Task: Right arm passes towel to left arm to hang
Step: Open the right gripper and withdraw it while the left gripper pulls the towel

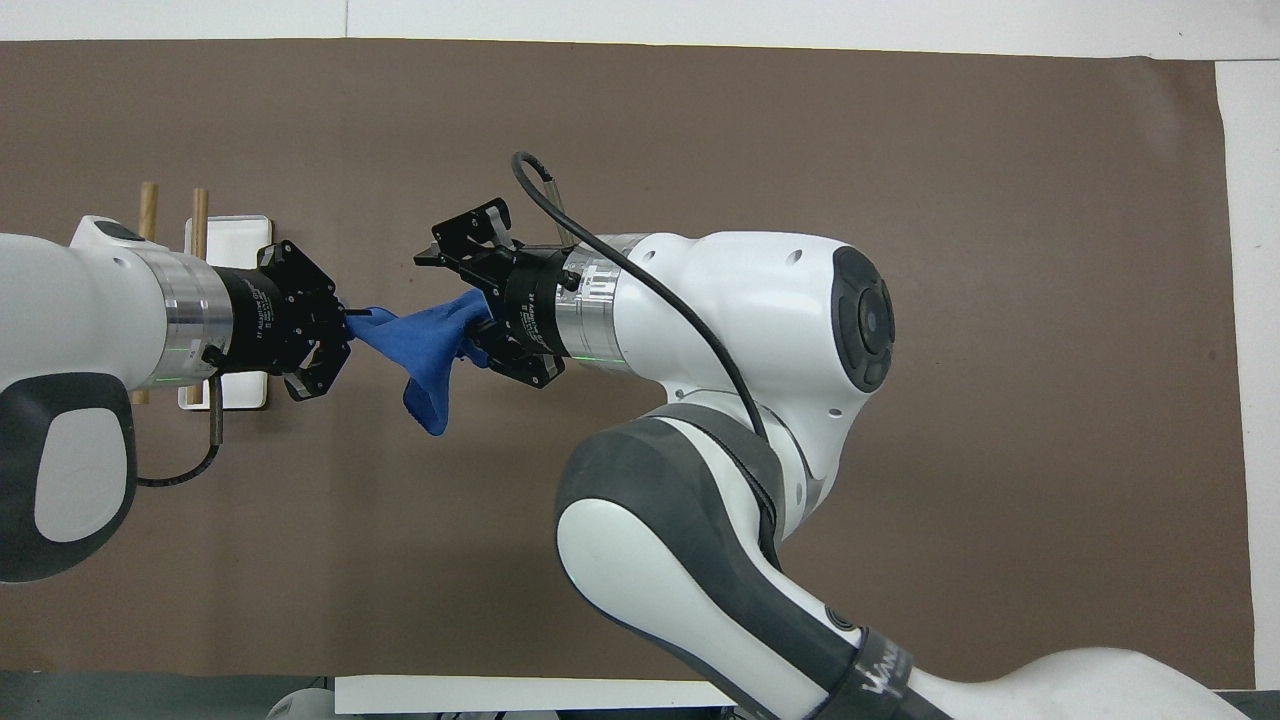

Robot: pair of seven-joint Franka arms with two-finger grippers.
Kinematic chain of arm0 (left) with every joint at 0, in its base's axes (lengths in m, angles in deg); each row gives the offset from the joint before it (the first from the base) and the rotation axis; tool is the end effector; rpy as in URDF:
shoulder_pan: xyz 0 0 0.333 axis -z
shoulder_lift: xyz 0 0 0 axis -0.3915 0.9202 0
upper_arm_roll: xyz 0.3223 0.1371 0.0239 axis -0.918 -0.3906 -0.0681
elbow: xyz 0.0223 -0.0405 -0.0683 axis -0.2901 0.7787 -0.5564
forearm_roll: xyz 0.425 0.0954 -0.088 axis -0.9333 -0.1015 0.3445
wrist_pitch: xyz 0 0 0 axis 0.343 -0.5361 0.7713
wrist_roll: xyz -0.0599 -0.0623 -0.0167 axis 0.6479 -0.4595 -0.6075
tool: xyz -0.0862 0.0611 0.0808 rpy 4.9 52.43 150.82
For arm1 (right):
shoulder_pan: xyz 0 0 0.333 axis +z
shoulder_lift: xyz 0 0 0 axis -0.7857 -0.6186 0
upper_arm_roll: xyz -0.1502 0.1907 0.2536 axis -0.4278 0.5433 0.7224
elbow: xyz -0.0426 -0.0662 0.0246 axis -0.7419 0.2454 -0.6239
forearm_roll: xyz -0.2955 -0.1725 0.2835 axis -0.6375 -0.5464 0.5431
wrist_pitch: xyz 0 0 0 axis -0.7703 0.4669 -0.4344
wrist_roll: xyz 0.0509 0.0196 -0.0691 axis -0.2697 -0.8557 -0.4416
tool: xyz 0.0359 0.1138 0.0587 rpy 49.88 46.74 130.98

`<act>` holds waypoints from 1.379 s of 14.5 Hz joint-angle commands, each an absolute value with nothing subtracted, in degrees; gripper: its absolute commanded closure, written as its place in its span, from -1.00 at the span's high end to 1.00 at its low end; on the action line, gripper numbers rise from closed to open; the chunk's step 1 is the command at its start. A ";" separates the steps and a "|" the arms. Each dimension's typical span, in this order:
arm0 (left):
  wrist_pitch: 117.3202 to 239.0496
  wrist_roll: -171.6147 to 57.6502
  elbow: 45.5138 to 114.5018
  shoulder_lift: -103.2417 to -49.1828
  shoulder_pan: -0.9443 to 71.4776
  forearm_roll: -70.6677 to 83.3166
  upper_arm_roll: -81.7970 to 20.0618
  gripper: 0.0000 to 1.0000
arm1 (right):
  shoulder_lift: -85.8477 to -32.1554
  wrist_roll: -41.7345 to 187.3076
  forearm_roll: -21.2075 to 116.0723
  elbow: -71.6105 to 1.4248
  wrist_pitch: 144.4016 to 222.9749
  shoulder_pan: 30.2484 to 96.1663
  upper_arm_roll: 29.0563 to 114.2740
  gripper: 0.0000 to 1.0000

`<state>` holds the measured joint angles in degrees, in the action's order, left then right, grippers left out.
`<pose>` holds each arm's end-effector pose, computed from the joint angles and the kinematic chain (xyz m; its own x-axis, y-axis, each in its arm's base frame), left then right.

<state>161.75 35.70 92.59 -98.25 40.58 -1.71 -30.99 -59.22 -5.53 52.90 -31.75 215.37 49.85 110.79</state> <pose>0.5184 -0.2156 0.5157 -0.0709 0.9467 -0.3144 0.9895 0.1066 0.0981 0.5635 0.4736 0.5269 0.6147 -0.5806 -0.5339 -0.7688 -0.2897 -0.5701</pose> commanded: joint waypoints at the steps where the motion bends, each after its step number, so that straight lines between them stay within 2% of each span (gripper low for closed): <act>1: 163.02 26.58 93.86 -99.28 37.49 -0.97 -31.70 -1.00 | -56.59 6.99 52.70 -36.35 215.33 48.45 110.70 0.99; 7: 162.94 0.56 94.12 -99.28 30.80 -1.06 -31.79 -0.99 | -49.91 33.56 52.62 -47.60 213.49 48.18 99.73 0.99; 9: 163.37 -5.77 94.29 -99.28 28.24 -1.06 -31.79 -0.98 | -48.15 42.24 50.70 -48.76 206.58 48.35 93.68 0.99; 11: 165.47 -12.28 94.47 -99.19 25.26 -1.06 -31.70 -0.99 | -47.35 51.13 40.20 -47.54 195.61 48.88 85.08 0.99; 14: 169.33 -15.03 95.43 -98.84 23.67 -1.06 -31.70 -1.00 | -47.00 60.26 28.03 -45.34 190.03 49.23 71.71 0.99; 18: 177.08 -20.72 94.74 -95.25 19.99 -1.06 -31.61 -1.00 | -45.25 77.26 27.39 -43.67 185.46 49.23 61.40 0.99; 20: 177.70 -22.85 93.16 -93.92 19.27 -1.06 -31.96 -1.00 | -45.41 76.40 26.17 -37.20 176.27 49.23 58.94 0.99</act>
<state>176.38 -19.92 94.66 -95.29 20.68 -1.72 -32.13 -45.98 76.83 28.35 -42.17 183.29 48.43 60.38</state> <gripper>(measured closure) 0.982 0.000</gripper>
